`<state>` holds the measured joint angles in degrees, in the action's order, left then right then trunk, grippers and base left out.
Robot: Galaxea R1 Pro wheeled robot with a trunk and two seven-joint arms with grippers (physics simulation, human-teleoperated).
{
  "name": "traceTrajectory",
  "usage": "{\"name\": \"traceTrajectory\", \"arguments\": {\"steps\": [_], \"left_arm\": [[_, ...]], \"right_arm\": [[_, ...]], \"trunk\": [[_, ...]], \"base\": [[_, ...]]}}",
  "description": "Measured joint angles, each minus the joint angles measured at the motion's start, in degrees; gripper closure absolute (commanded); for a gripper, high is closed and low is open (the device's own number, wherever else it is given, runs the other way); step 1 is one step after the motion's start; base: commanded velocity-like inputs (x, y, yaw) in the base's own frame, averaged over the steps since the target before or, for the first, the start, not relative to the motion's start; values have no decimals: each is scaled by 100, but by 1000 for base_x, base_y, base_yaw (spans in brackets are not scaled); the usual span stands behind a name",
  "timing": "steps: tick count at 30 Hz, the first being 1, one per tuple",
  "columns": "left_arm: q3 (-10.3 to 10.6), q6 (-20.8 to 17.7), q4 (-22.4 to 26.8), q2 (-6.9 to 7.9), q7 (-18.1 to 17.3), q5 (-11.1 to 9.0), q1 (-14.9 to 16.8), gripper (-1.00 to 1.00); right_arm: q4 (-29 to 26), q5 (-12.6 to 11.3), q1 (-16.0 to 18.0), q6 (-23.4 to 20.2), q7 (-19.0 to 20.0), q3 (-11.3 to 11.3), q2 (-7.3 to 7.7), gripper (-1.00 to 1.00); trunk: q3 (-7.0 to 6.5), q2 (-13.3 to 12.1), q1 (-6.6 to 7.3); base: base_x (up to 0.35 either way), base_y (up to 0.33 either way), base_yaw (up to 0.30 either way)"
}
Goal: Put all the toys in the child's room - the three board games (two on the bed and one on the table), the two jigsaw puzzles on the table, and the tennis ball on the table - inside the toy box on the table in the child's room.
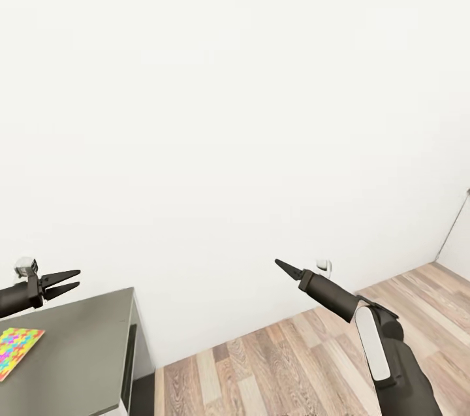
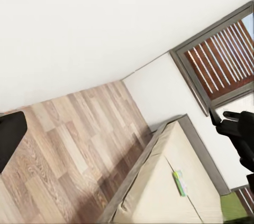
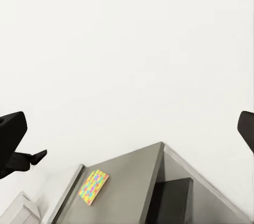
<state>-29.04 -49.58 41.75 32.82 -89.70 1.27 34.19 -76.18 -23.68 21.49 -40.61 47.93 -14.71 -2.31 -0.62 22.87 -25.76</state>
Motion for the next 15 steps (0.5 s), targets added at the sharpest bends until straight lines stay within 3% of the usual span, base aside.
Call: {"name": "traceTrajectory", "arguments": {"steps": [15], "left_arm": [[-2, 1, 0, 4, 0, 0, 0, -100]], "right_arm": [[89, 0, 0, 0, 9, -61, 2, -100]], "trunk": [[32, 0, 0]], "base": [[0, 0, -263]]}}
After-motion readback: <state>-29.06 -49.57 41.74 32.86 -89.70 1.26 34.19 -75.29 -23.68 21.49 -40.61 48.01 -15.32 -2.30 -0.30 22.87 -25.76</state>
